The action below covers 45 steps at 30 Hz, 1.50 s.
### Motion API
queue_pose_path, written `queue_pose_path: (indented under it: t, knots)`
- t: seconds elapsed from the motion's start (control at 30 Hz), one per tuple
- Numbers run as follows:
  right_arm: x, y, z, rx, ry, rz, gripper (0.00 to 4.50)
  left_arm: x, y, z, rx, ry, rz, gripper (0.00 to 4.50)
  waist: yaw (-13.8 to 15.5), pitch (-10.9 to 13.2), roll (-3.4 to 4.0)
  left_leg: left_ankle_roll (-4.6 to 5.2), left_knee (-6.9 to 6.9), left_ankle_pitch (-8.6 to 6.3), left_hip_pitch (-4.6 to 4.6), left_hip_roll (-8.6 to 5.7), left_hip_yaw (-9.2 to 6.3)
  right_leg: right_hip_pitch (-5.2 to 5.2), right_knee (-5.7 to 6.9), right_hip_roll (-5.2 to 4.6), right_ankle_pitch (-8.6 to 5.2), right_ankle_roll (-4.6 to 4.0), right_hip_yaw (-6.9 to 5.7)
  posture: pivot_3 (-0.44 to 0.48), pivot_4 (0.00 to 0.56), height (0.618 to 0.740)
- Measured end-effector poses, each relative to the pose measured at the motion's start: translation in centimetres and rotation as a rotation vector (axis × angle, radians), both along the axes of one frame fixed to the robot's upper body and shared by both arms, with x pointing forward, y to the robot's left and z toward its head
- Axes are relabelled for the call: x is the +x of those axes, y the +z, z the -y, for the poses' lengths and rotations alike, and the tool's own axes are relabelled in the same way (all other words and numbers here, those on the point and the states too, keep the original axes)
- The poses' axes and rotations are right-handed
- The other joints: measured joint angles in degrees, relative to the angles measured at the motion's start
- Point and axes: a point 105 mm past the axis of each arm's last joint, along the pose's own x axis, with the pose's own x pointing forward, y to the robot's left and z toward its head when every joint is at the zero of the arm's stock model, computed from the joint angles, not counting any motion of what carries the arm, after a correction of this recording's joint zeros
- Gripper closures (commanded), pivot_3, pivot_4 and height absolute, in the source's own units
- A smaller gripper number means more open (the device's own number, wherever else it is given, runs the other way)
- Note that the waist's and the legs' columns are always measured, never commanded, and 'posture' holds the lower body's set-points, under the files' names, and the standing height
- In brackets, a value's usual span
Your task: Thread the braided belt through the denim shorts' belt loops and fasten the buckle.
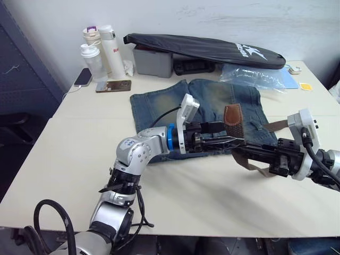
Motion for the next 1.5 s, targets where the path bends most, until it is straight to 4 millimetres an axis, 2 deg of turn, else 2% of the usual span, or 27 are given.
queue_pose_path:
  t: [0.03, 0.07, 0.1, 0.23, 0.33, 0.5, 0.57, 0.67, 0.7, 0.8, 0.83, 0.9, 0.97, 1.03, 1.13, 1.3, 1.33, 1.4, 1.5]
  knots:
    - [0.0, -0.1, 0.1, -0.004, -0.005, -0.003, 4.50, -0.1, 0.1, 0.1, -0.004, -0.007, -0.005, 1.98, 0.0, 0.0, 0.00, 0.00, 0.00, 0.00, 0.00, 0.00, 0.00, 0.01, 0.00, 0.00, 0.00, 0.00, 0.01, 0.000, 0.150, 0.622]
    - [0.0, -0.2, 0.1, -0.009, -0.010, -0.006, 4.50, -0.2, 0.1, 0.1, -0.007, -0.012, -0.010, 2.64, 0.0, 0.0, 0.00, 0.00, 0.01, 0.00, 0.01, 0.00, 0.00, 0.01, 0.00, 0.01, 0.00, 0.00, 0.01, 0.000, 0.150, 0.622]
    - [0.1, -0.5, 0.3, -0.024, -0.024, -0.015, 4.50, -0.3, 0.2, 0.2, -0.014, -0.024, -0.020, 2.82, 0.0, 0.0, 0.00, 0.00, 0.01, 0.00, 0.03, 0.00, 0.00, -0.01, -0.02, 0.01, 0.00, 0.00, 0.00, 0.000, 0.150, 0.622]
    - [0.3, -0.8, 0.6, -0.046, -0.051, -0.008, 4.50, -0.4, 0.3, 0.1, -0.023, -0.034, -0.032, 4.46, 0.0, 0.0, 0.00, 0.00, 0.00, 0.00, 0.06, 0.01, 0.00, -0.01, -0.05, 0.04, 0.00, 0.00, 0.01, 0.000, 0.150, 0.622]
    - [0.3, -0.6, 0.6, -0.053, -0.066, 0.024, 4.50, -0.3, 0.6, 0.2, -0.032, -0.026, -0.015, 4.49, 0.0, 0.0, 0.00, 0.00, 0.00, 0.00, 0.07, 0.02, 0.00, -0.02, -0.07, 0.04, 0.00, 0.00, 0.00, 0.000, 0.150, 0.622]
    - [1.0, -0.1, 2.5, -0.007, -0.209, 0.062, 2.53, 0.3, 2.3, 1.3, -0.063, -0.008, 0.012, 4.50, 0.4, 0.0, 0.00, -0.01, 0.03, 0.00, -0.01, -0.02, 0.09, -0.02, -0.11, -0.05, 0.01, 0.01, -0.07, 0.000, 0.150, 0.622]
    - [1.0, 0.1, 3.4, 0.009, -0.258, 0.064, 1.37, 0.6, 2.6, 1.8, -0.072, 0.004, 0.003, 4.50, 0.6, 0.0, 0.00, 0.00, 0.05, 0.00, 0.00, -0.08, 0.18, -0.02, -0.09, -0.10, 0.01, 0.01, -0.03, 0.000, 0.150, 0.622]
    - [0.7, 1.4, 4.6, 0.127, -0.337, 0.105, 0.21, 1.7, 3.1, 2.5, -0.099, 0.064, -0.046, 4.50, 0.8, 0.0, -0.01, 0.00, 0.12, 0.00, -0.12, -0.03, 0.20, -0.02, -0.07, -0.08, 0.01, 0.01, -0.02, 0.000, 0.150, 0.622]
    - [0.3, 2.2, 5.0, 0.208, -0.361, 0.127, 0.07, 2.3, 3.3, 2.7, -0.108, 0.092, -0.078, 4.50, 1.0, 0.0, -0.02, 0.02, 0.14, 0.01, -0.24, -0.02, 0.21, -0.04, -0.06, -0.07, 0.01, 0.01, 0.00, 0.000, 0.150, 0.622]
    - [-0.6, 3.6, 5.2, 0.368, -0.389, 0.161, 0.07, 3.5, 4.0, 3.2, -0.129, 0.139, -0.143, 4.50, 1.1, 0.0, -0.01, 0.03, 0.15, 0.01, -0.27, 0.04, 0.27, -0.11, -0.04, -0.03, -0.01, 0.02, 0.04, 0.000, 0.150, 0.622]
    - [-1.0, 4.0, 4.9, 0.416, -0.386, 0.167, 0.07, 3.8, 4.2, 3.3, -0.137, 0.149, -0.162, 4.50, 1.1, 0.0, -0.02, 0.03, 0.18, 0.02, -0.27, 0.09, 0.29, -0.10, -0.02, 0.01, -0.01, 0.01, 0.07, 0.000, 0.150, 0.622]
    - [-2.1, 5.1, 4.1, 0.620, -0.393, 0.188, 0.07, 5.1, 4.8, 2.9, -0.157, 0.203, -0.227, 4.50, 0.9, 0.0, -0.03, 0.02, 0.22, 0.00, -0.30, 0.33, 0.33, -0.18, -0.02, 0.05, -0.03, 0.02, 0.12, 0.000, 0.150, 0.622]
    - [-2.4, 5.2, 3.3, 0.727, -0.401, 0.165, 0.07, 5.9, 5.2, 2.5, -0.177, 0.236, -0.268, 4.50, 0.7, 0.0, -0.03, 0.02, 0.24, 0.00, -0.26, 0.39, 0.36, -0.21, 0.03, 0.07, -0.07, 0.09, 0.12, 0.000, 0.150, 0.622]
    - [-2.4, 4.5, 1.0, 0.846, -0.368, 0.094, 0.07, 6.6, 5.4, 2.1, -0.199, 0.267, -0.315, 4.50, 0.1, 0.0, -0.04, 0.00, 0.19, 0.00, -0.23, 0.50, 0.38, -0.24, 0.03, 0.14, -0.11, 0.14, 0.14, 0.000, 0.150, 0.622]
    - [-2.2, 3.8, -0.5, 0.961, -0.346, 0.020, 0.07, 6.9, 5.3, 2.1, -0.200, 0.280, -0.338, 4.50, -0.1, 0.0, -0.05, -0.04, 0.18, -0.01, -0.21, 0.56, 0.38, -0.31, 0.08, 0.21, -0.12, 0.15, 0.14, 0.000, 0.150, 0.622]
    - [-1.1, 2.4, -1.4, 1.082, -0.383, -0.045, 0.07, 6.8, 5.3, 2.1, -0.200, 0.272, -0.362, 4.50, -0.2, 0.0, -0.06, -0.07, 0.17, 0.00, -0.13, 0.48, 0.48, -0.66, 0.30, 0.35, -0.12, 0.15, 0.13, 0.000, 0.150, 0.622]
    - [-0.6, 1.9, -1.7, 1.108, -0.398, -0.067, 0.07, 6.6, 5.2, 2.2, -0.194, 0.258, -0.373, 4.50, -0.3, 0.0, -0.07, -0.07, 0.16, 0.00, -0.17, 0.44, 0.57, -0.81, 0.35, 0.35, -0.12, 0.15, 0.13, 0.000, 0.150, 0.622]
    - [1.8, 0.0, -2.0, 1.263, -0.464, -0.145, 0.07, 4.4, 5.8, 3.3, -0.149, 0.167, -0.312, 4.50, -0.2, 0.0, -0.09, -0.07, 0.18, 0.00, -0.26, 0.44, 0.90, -0.99, 0.49, 0.30, -0.12, 0.15, 0.12, 0.000, 0.150, 0.622]
    - [3.0, -1.4, -3.0, 1.328, -0.490, -0.212, 0.07, 3.5, 5.9, 3.8, -0.126, 0.132, -0.296, 4.50, -0.5, 0.0, -0.07, -0.07, 0.23, 0.00, -0.24, 0.45, 1.02, -1.05, 0.53, 0.23, -0.13, 0.13, 0.21, 0.000, 0.150, 0.622]
